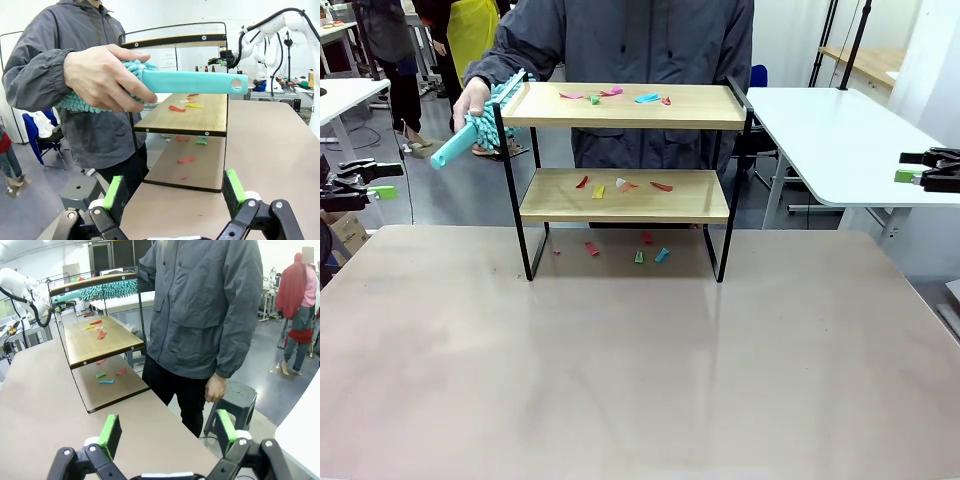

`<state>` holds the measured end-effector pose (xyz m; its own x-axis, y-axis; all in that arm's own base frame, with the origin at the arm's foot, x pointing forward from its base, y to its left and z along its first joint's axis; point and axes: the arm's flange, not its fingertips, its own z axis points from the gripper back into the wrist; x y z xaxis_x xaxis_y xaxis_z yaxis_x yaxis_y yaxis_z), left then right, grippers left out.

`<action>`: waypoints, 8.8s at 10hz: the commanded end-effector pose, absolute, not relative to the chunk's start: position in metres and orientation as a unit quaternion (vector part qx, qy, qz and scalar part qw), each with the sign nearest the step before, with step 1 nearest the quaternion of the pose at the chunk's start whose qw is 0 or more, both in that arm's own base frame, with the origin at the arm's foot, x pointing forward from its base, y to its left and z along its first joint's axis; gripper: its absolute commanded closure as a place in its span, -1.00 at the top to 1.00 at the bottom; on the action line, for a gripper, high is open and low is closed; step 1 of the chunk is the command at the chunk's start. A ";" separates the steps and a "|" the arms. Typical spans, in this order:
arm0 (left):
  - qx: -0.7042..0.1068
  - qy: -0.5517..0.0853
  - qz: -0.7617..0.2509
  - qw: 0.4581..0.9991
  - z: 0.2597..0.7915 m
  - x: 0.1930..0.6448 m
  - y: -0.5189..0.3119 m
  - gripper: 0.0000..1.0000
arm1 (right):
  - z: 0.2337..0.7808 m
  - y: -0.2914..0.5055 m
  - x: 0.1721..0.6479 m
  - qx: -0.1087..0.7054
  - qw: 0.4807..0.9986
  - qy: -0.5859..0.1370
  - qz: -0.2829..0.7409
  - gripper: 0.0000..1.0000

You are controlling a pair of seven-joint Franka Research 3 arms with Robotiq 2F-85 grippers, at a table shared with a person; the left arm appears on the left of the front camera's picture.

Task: Clean the shelf.
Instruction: Pick up the Duster handed by the human, then clean the specific section of the Shelf indicated by the human with the Duster.

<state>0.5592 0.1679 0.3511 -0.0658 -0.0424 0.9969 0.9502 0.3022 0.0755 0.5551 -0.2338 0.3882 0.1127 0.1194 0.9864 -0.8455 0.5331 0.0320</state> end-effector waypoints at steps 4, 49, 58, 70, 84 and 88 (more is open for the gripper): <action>-0.370 -0.580 -0.454 0.566 0.384 0.558 0.172 1.00 | 0.389 -0.233 0.556 0.323 0.672 -0.562 0.359 1.00; 0.006 -0.305 -0.116 0.945 0.549 0.459 -0.081 -1.00 | 0.389 -0.233 0.556 0.323 0.672 -0.562 0.359 1.00; 0.003 -0.304 -0.091 0.948 0.550 0.461 -0.074 -1.00 | 0.389 -0.233 0.556 0.323 0.672 -0.562 0.359 1.00; 0.092 -0.238 -0.253 0.933 0.609 0.412 0.013 -0.74 | 0.389 -0.233 0.556 0.323 0.672 -0.562 0.359 1.00; 0.196 -0.055 -0.717 0.667 0.620 0.315 0.020 -0.74 | 0.389 -0.233 0.556 0.323 0.672 -0.562 0.359 1.00; 0.143 -0.007 -0.733 0.665 0.636 0.297 0.030 -0.74 | 0.389 -0.233 0.556 0.323 0.672 -0.562 0.359 1.00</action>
